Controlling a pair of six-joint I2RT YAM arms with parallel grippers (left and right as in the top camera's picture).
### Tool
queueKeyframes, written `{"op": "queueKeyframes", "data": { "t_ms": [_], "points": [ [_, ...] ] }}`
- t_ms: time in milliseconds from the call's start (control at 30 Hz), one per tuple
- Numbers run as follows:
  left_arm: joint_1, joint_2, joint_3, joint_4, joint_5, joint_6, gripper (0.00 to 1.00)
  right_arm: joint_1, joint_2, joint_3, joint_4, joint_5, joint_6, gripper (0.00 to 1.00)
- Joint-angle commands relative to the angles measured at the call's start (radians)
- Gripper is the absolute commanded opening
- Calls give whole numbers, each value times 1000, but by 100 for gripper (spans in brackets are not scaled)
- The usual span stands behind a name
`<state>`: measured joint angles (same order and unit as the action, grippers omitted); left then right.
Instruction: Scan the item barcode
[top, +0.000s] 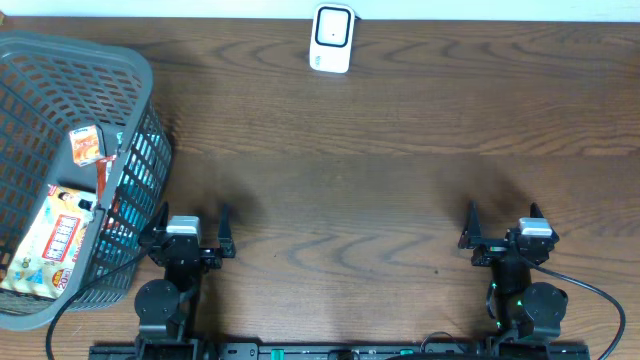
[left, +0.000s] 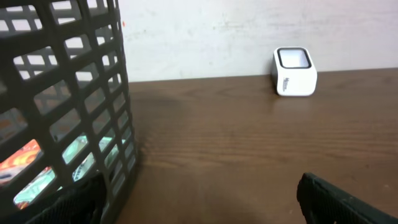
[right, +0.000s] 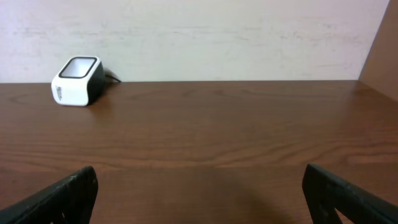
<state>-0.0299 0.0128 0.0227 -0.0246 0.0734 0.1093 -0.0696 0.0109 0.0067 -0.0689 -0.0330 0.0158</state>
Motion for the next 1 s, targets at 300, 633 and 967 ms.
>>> {"op": "queueKeyframes", "data": {
  "t_ms": [300, 633, 967],
  "points": [
    [-2, -8, -16, -14, 90, -38, 98, 6, -5, -1, -3, 5, 13, 99],
    [-2, 80, 215, -58, 211, -104, 98, 6, -5, -1, -3, 5, 13, 99],
    [-2, 505, 706, -377, 211, -108, 98, 6, -5, -1, -3, 5, 13, 99]
  ]
}}
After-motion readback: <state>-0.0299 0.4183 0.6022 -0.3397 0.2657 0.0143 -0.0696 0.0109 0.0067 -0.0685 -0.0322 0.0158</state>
